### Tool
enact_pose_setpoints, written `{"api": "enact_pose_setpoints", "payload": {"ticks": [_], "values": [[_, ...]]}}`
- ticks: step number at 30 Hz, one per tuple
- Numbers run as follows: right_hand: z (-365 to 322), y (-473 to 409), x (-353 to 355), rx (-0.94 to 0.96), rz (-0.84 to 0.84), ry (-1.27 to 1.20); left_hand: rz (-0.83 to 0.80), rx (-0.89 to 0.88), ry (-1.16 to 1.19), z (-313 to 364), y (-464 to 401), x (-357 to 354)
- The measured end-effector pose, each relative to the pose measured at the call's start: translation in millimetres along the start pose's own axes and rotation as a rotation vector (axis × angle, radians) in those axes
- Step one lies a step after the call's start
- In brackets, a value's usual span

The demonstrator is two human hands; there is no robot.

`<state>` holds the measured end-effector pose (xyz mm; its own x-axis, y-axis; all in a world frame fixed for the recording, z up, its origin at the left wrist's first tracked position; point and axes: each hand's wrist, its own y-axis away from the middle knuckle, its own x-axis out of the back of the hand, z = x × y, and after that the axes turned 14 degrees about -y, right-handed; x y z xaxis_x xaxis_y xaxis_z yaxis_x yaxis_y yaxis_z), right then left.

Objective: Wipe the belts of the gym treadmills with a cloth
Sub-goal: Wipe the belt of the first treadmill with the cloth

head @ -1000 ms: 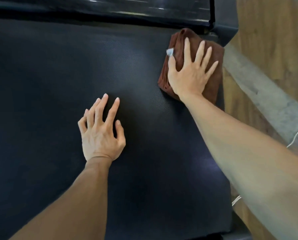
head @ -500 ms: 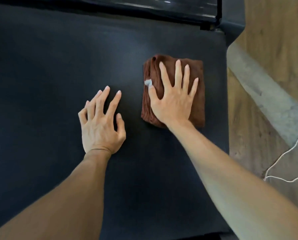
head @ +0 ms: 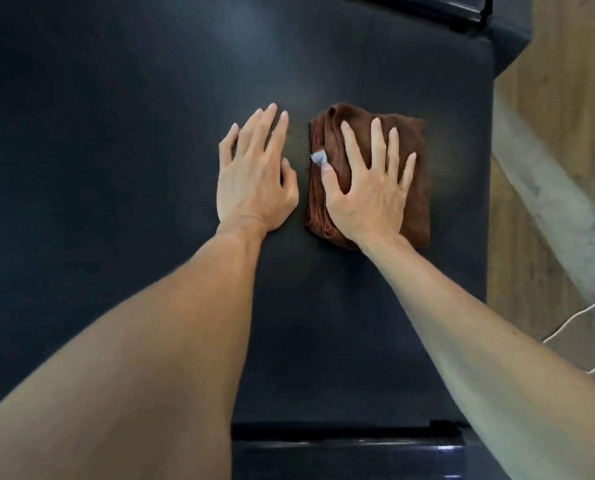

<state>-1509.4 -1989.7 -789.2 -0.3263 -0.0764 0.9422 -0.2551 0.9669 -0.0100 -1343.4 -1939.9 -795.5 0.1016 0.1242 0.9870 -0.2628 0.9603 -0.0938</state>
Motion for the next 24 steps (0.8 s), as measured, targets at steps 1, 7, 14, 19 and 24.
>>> {"api": "enact_pose_setpoints", "payload": {"ticks": [1, 7, 14, 19, 24], "values": [[-3.6, 1.6, -1.1, -0.022, -0.001, 0.003, 0.012, -0.007, 0.018, -3.8, 4.6, 3.3], [-56.2, -18.8, -22.9, -0.053, -0.042, 0.034, 0.062, 0.176, -0.044, -103.8, 66.1, 23.0], [-176.5, -26.4, -67.3, 0.212, -0.114, 0.081, 0.032, 0.375, -0.096, -197.0, 113.6, 42.0], [-219.6, -17.2, -87.3, 0.3, -0.103, 0.039, 0.006, 0.413, -0.087, -219.6, 128.3, 46.0], [-219.8, -17.7, -87.3, 0.291, -0.098, 0.031, 0.002, 0.391, -0.086, -221.8, 141.1, 50.6]]}}
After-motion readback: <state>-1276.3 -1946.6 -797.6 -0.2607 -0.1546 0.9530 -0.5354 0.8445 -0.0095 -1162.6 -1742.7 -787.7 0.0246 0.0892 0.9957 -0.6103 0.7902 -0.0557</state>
